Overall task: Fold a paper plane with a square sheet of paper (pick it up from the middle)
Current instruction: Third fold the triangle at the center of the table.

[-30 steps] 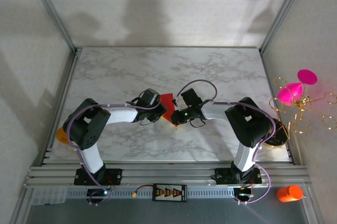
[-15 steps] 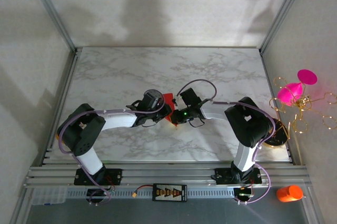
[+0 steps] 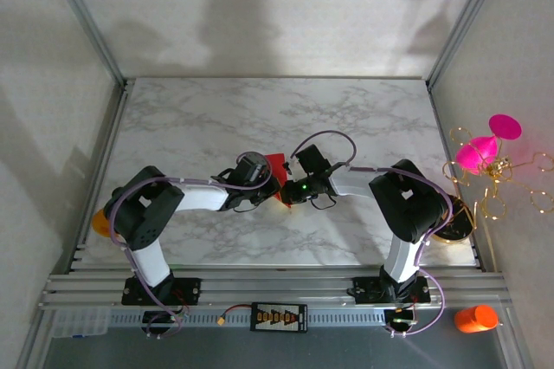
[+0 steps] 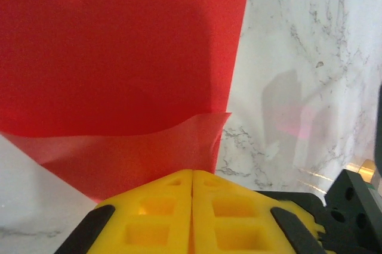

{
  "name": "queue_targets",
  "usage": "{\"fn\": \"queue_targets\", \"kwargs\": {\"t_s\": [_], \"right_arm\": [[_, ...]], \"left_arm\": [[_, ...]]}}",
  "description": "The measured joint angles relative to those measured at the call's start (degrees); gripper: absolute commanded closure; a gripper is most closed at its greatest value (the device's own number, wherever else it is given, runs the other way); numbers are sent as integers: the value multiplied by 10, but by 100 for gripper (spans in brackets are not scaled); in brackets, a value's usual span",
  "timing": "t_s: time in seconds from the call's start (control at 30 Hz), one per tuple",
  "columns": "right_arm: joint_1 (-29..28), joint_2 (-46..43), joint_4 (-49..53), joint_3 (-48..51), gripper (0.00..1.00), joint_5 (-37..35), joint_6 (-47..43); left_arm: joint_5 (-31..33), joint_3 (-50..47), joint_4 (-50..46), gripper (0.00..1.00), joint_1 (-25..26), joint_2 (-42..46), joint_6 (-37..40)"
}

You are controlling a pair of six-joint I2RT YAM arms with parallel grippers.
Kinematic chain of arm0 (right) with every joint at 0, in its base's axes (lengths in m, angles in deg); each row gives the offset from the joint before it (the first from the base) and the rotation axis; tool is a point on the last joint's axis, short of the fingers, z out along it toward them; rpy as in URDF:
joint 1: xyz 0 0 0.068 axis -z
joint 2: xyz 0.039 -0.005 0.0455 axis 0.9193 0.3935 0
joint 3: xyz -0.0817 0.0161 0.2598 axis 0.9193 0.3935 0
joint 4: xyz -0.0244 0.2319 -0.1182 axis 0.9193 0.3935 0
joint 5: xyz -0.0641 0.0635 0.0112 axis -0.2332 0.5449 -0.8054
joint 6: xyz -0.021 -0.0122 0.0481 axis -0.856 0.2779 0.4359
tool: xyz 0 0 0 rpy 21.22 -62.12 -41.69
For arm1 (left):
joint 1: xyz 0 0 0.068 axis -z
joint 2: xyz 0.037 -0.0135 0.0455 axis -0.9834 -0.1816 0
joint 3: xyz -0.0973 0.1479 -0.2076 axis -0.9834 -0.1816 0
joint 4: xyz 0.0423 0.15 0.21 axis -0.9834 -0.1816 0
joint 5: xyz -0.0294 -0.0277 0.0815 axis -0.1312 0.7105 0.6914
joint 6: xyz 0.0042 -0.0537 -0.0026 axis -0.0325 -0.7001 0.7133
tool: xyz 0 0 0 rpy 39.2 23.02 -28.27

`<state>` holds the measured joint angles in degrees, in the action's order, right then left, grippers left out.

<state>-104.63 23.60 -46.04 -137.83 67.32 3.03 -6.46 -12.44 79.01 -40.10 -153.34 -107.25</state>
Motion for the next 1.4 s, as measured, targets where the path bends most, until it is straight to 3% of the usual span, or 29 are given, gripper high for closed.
{"fn": "queue_targets", "kwargs": {"t_s": [0.53,0.9,1.4], "right_arm": [[-3,-1,6,0,100,-12,-17],[-5,0,-5,0,100,-35,-31],[-5,0,-13,0,100,-39,-28]], "left_arm": [[-16,11,-14,90,-16,-23,33],[-94,50,-49,86,-70,-47,113],[-77,73,-113,84,-148,-40,210]]}}
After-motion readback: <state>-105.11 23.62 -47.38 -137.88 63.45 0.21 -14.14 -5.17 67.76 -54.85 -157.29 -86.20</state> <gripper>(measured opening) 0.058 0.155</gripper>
